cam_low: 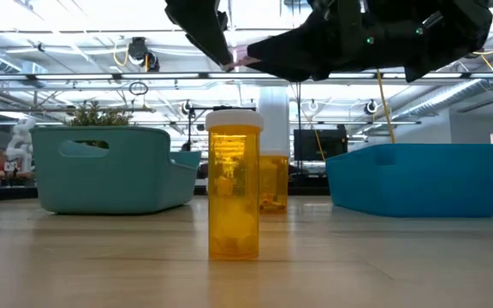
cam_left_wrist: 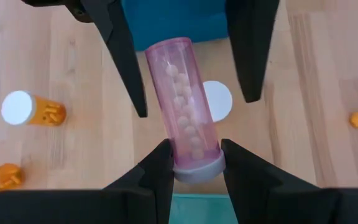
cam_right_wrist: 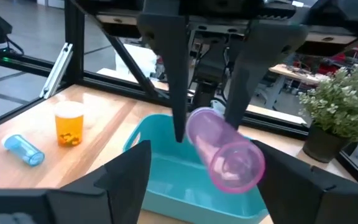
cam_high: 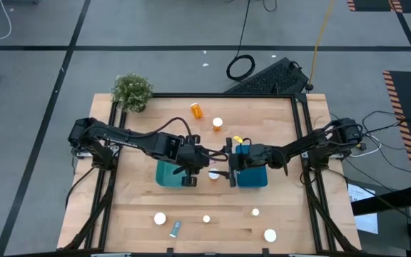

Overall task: Pick and place medicine bottles into bin by pill shape (circle, oval)
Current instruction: Put the small pink pill bottle into the green bin

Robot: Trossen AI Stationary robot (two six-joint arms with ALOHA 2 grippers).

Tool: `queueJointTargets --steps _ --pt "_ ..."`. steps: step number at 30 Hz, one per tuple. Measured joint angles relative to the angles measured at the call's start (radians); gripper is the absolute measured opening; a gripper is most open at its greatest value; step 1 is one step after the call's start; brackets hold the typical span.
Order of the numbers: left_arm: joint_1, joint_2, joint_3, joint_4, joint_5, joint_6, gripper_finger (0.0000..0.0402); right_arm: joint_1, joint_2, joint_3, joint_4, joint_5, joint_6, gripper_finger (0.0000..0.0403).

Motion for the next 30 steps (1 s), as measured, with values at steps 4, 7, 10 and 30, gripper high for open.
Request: queueJointTargets --steps 4,7,10,30 --pt "0.000 0.000 0.000 -0.010 0.000 -0.005 0.0124 0.000 0.000 0.001 -0.003 0.000 0.003 0.0221" --pt "0.000 0.000 -0.001 -0.022 0.000 -0.008 0.0124 0.000 0.000 0.001 -0.003 0.000 0.003 0.0194" --pt "-0.001 0.000 -0.001 -0.023 0.000 -0.004 0.0124 -0.001 0.000 0.001 -0.001 0.000 0.003 0.0170" --pt "-0.019 0.000 -0.001 -0.023 -0.005 0.008 0.0129 -0.001 0.000 0.001 0.001 -0.006 0.021 0.0102"
